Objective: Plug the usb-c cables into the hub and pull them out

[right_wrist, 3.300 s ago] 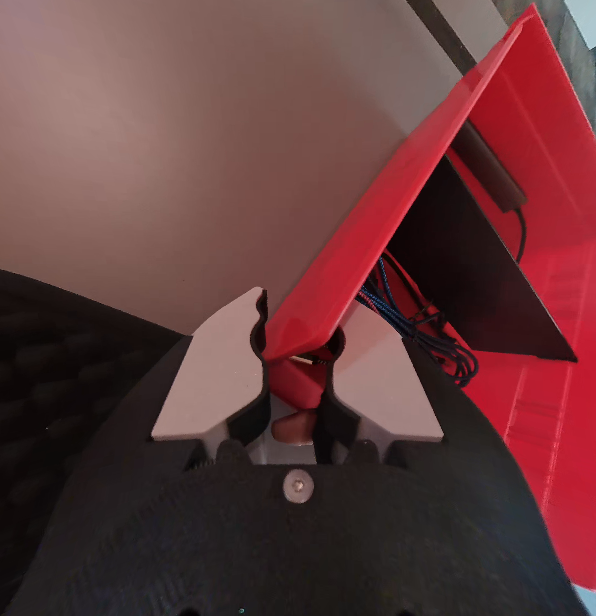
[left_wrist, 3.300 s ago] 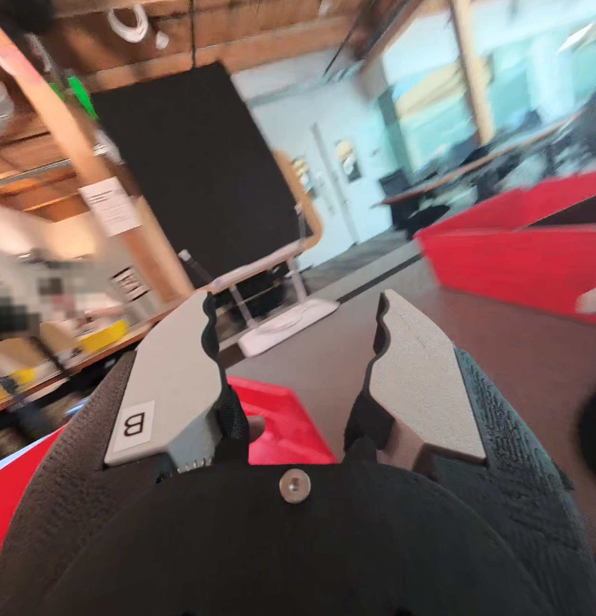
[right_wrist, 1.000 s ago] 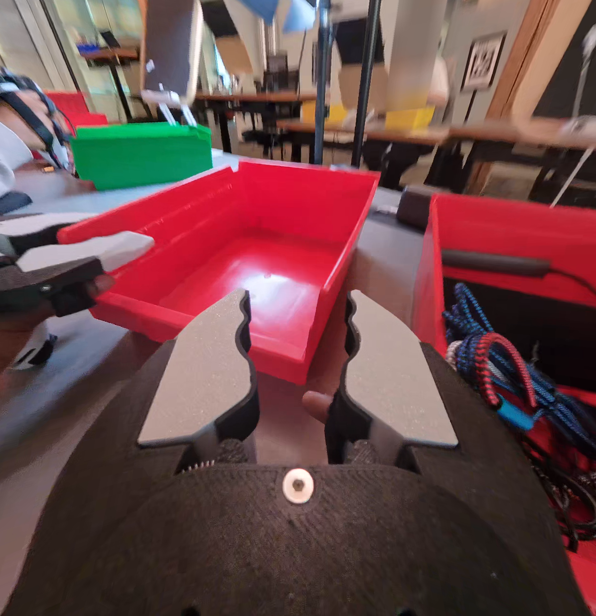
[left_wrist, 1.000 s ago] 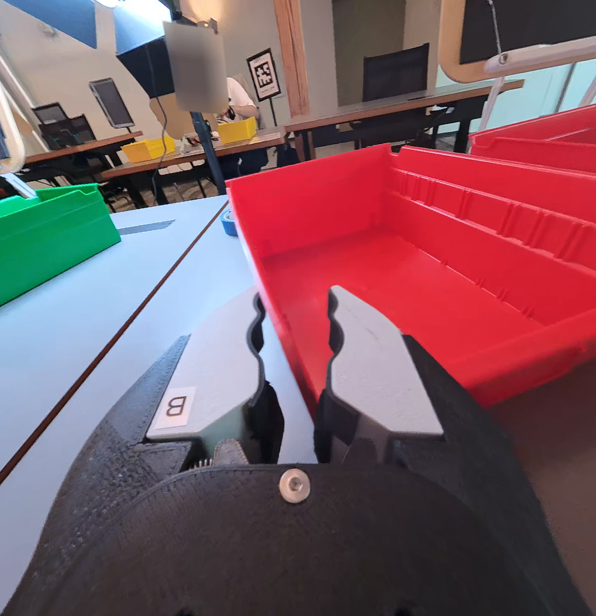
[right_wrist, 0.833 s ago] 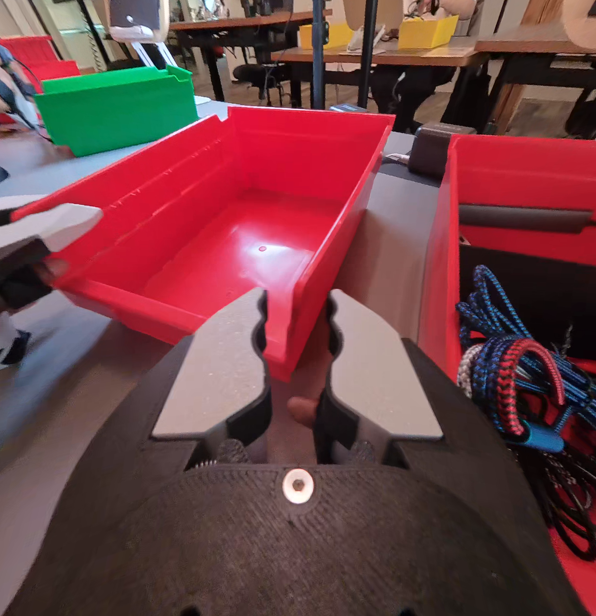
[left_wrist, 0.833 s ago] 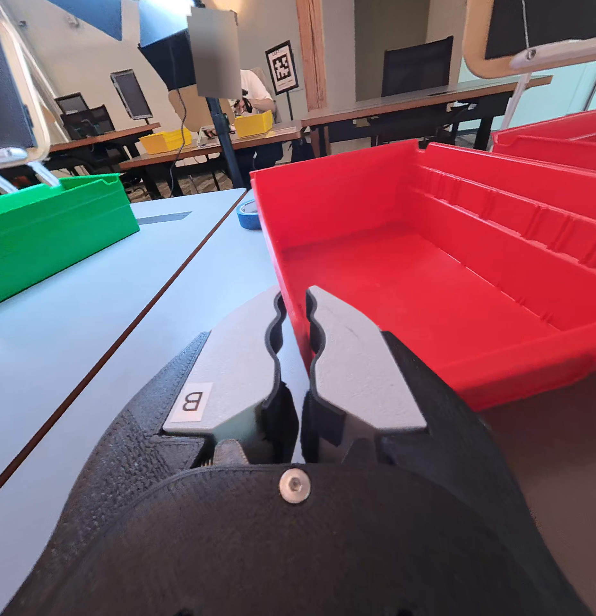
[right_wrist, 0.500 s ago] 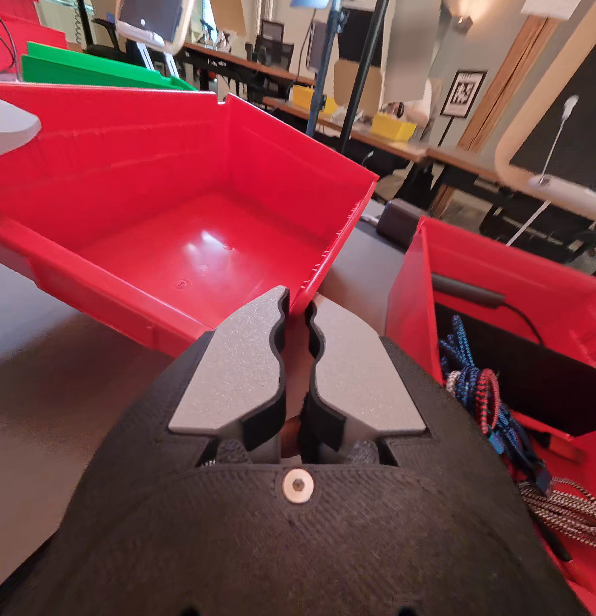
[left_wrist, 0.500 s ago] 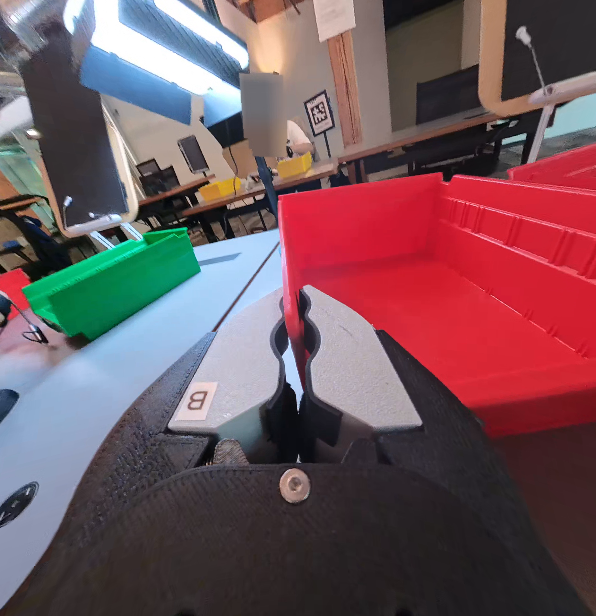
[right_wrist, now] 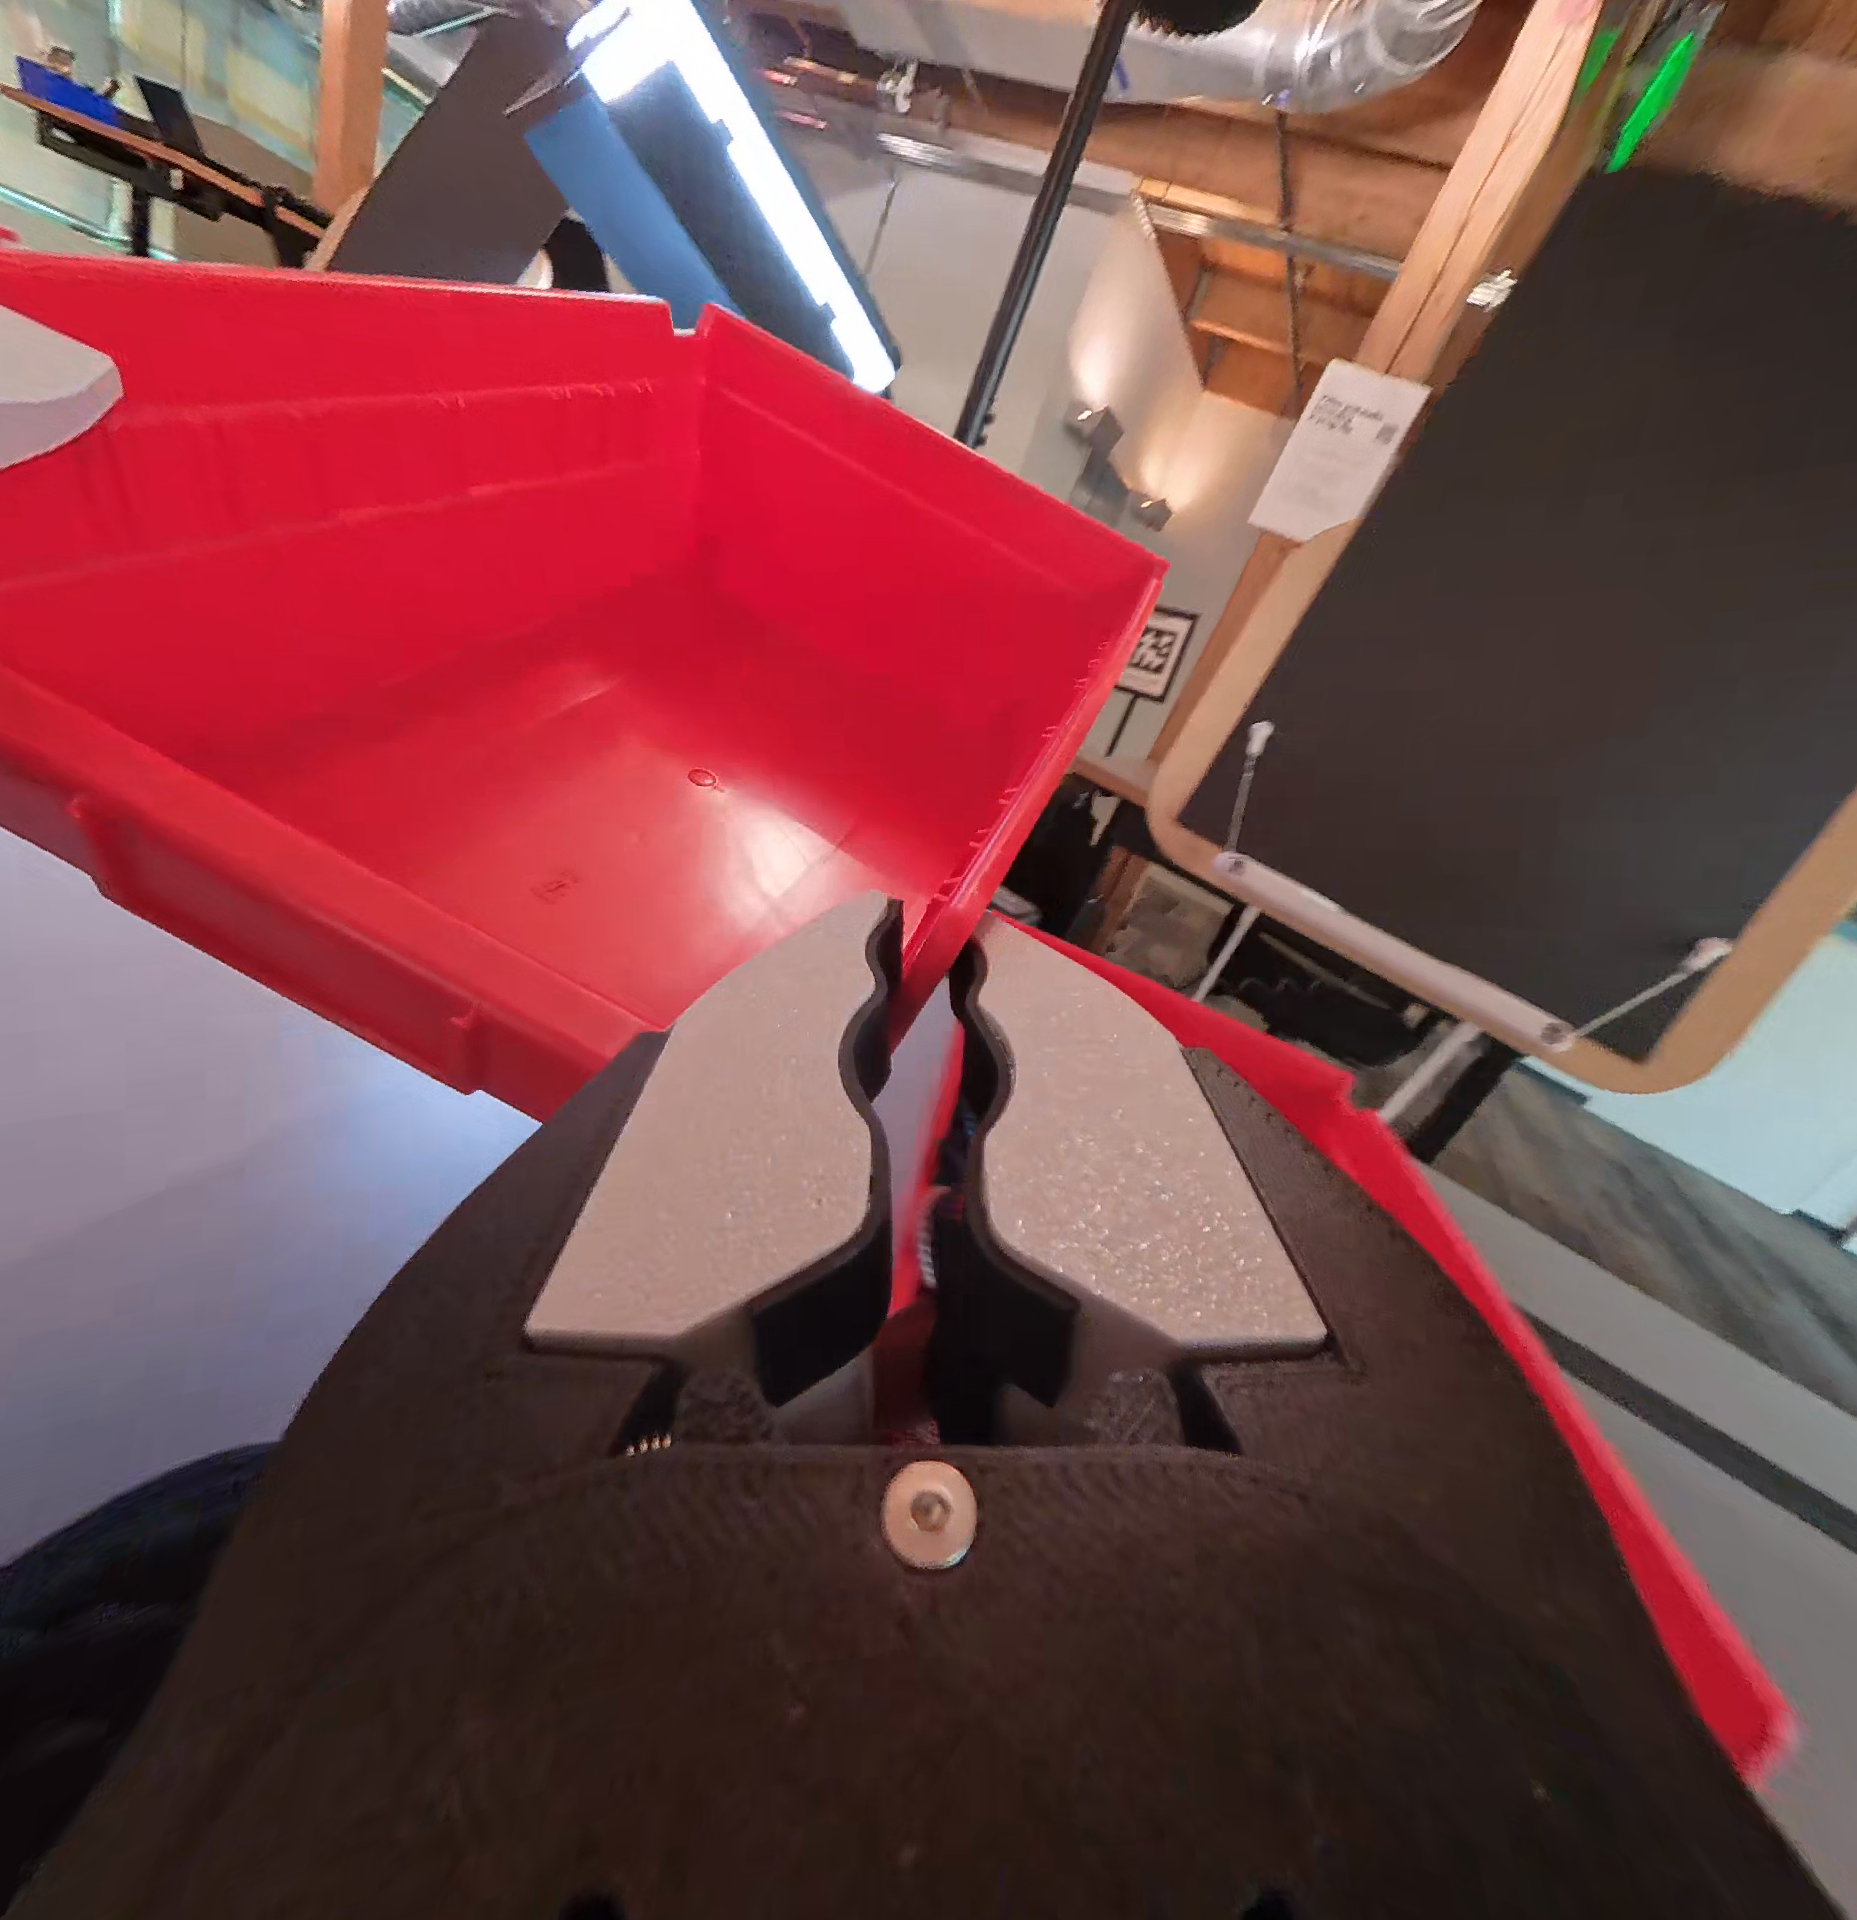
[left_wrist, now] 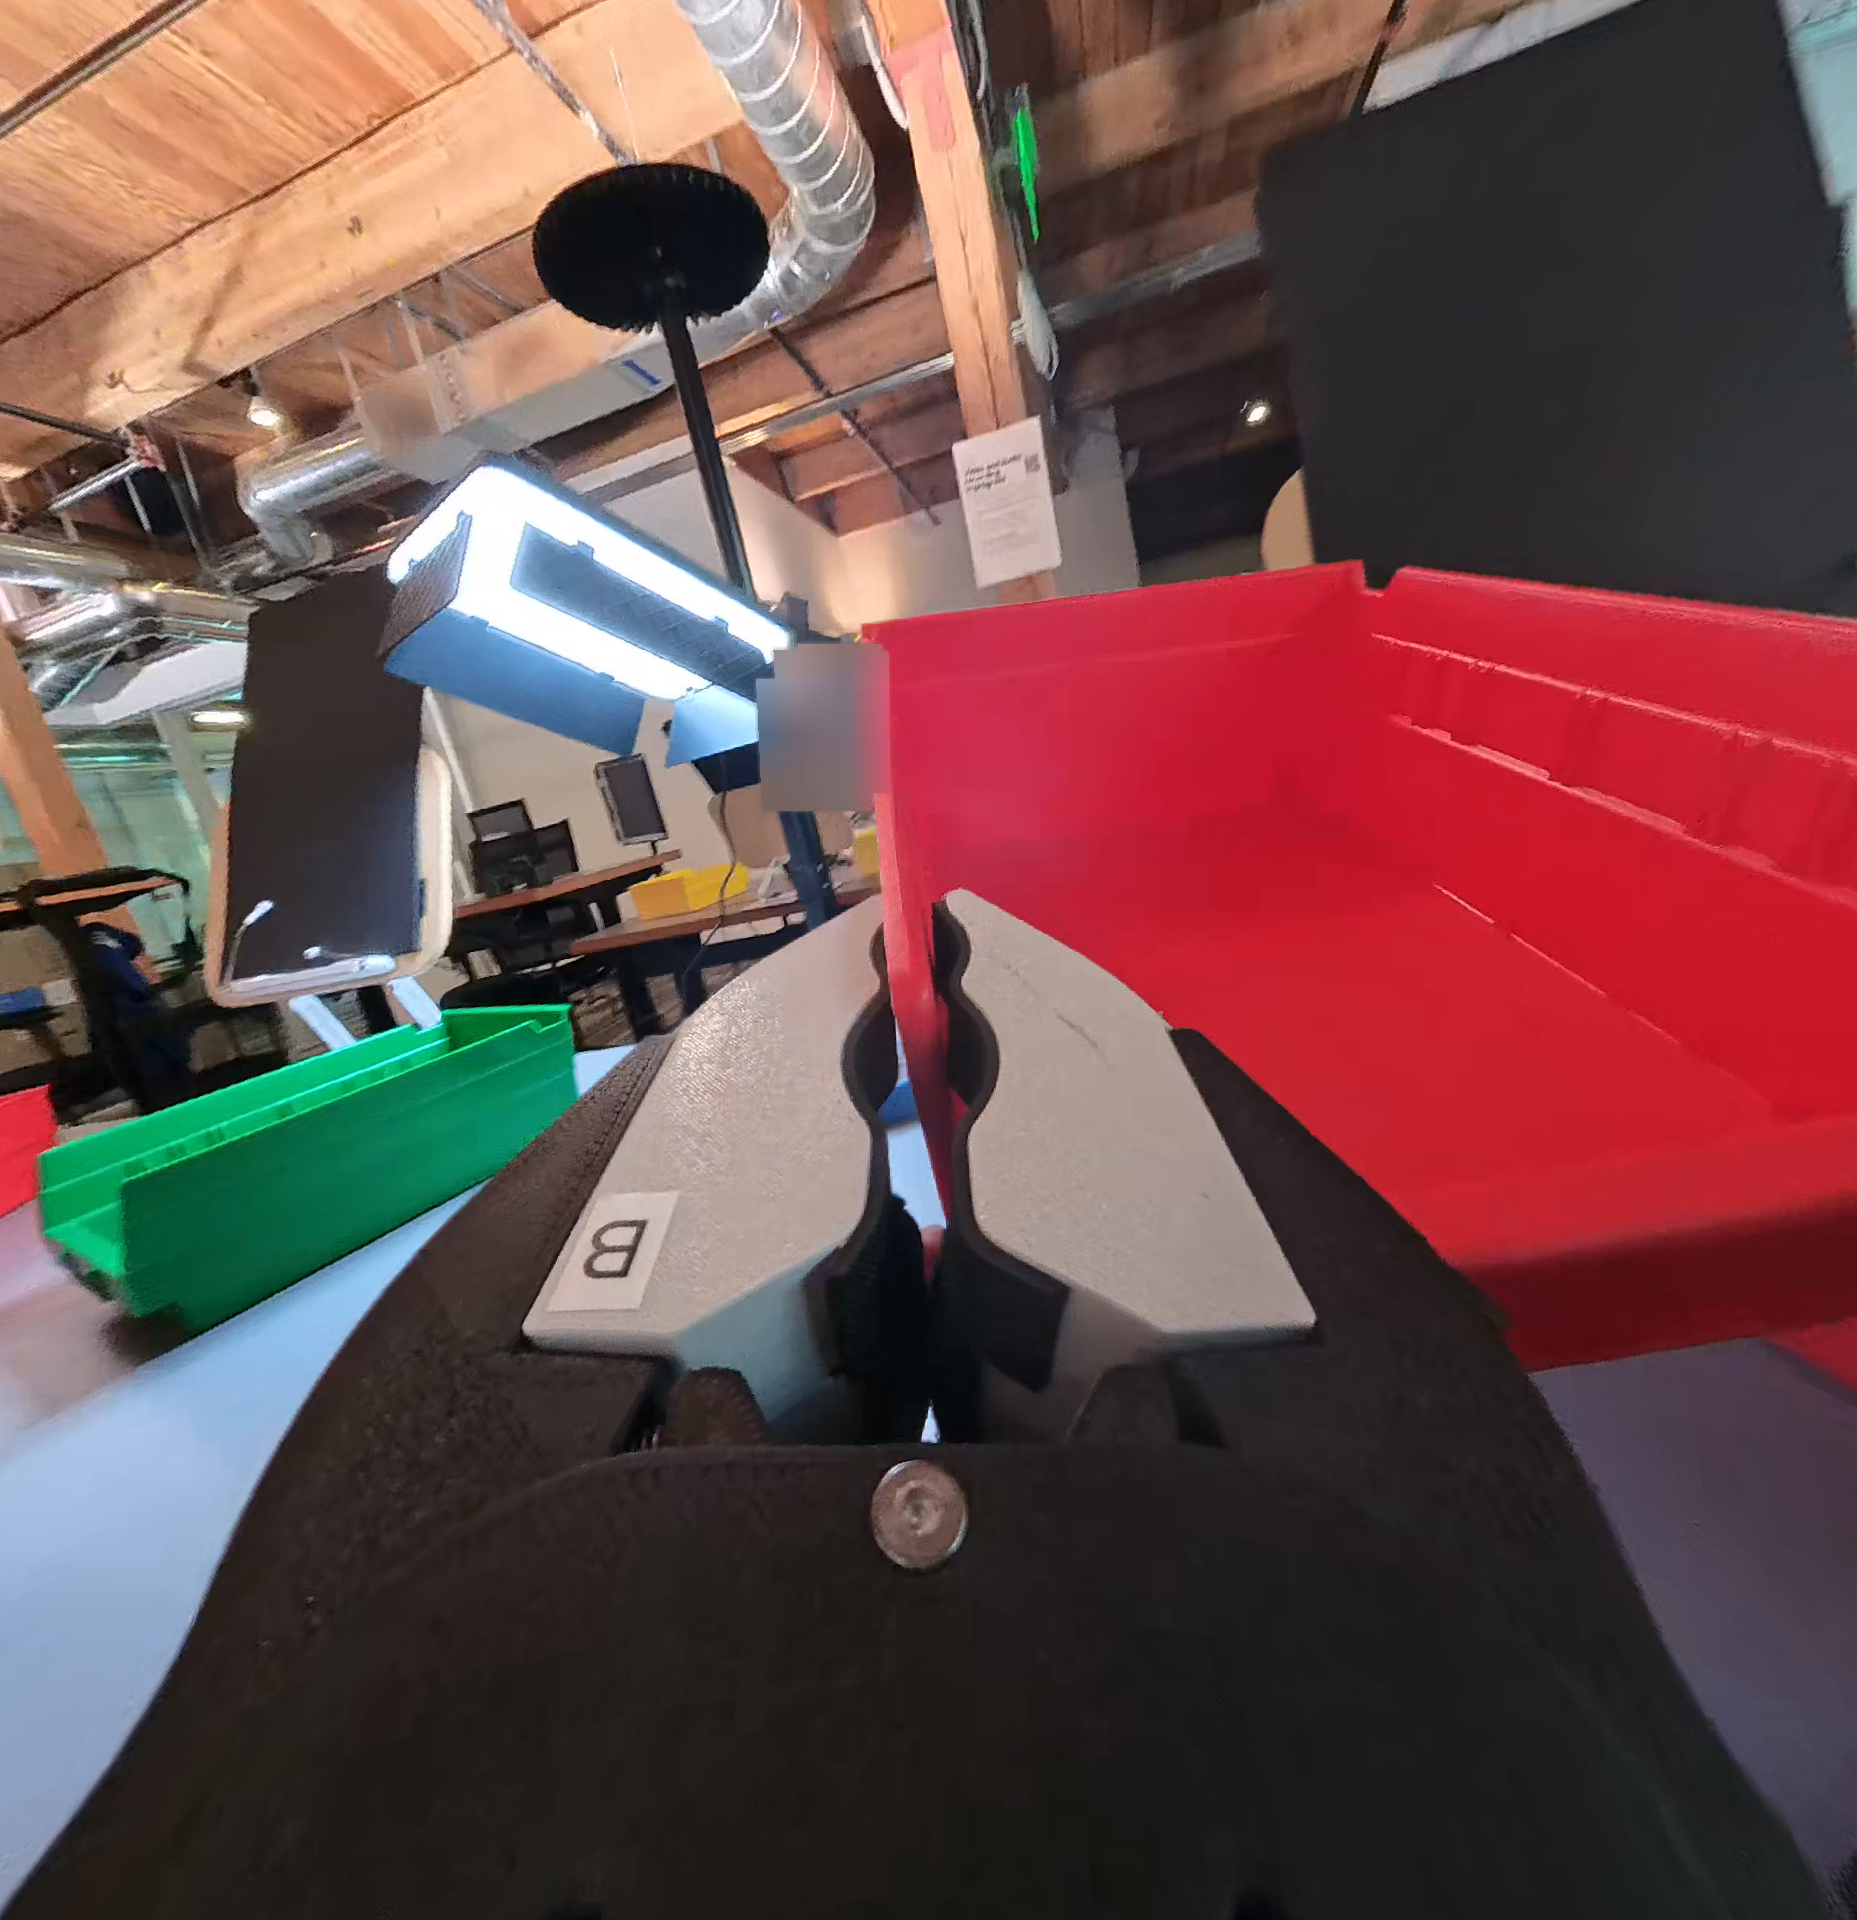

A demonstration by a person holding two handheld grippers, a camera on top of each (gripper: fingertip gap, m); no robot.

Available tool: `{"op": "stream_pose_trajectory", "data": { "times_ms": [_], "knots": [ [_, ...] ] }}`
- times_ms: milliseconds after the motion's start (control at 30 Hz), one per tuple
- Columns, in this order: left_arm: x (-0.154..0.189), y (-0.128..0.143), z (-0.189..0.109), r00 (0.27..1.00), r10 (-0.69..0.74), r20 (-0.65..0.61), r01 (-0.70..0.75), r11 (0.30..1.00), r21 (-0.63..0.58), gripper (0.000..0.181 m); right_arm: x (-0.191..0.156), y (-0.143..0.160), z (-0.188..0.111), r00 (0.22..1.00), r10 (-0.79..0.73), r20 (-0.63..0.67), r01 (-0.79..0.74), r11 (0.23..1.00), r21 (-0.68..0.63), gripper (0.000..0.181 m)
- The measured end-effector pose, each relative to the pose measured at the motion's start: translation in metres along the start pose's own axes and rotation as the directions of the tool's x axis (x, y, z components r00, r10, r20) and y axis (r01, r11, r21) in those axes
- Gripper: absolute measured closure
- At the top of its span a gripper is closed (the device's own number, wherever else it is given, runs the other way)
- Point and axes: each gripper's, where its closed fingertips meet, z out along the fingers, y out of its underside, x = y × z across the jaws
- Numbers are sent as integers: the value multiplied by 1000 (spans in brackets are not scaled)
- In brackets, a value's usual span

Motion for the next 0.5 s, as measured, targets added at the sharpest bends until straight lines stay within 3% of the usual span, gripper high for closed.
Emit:
{"op": "stream_pose_trajectory", "data": {
  "times_ms": [133, 300, 400, 500],
  "knots": [
    [44, -31, 3, 997, -8, -82, 16, 995, 99, 180, 41, -3, -36, 995, -16, -99, 21, 999, 50, 174],
    [130, -74, 7, 962, -54, -268, 111, 972, 205, 176, 118, -8, -94, 953, -118, -279, 152, 983, 104, 174],
    [188, -99, 10, 916, -51, -398, 144, 967, 209, 173, 163, -5, -130, 912, -202, -357, 240, 969, 63, 173],
    [247, -114, 15, 874, -21, -485, 134, 970, 201, 172, 206, 8, -160, 885, -202, -419, 215, 977, -16, 173]
  ]
}}
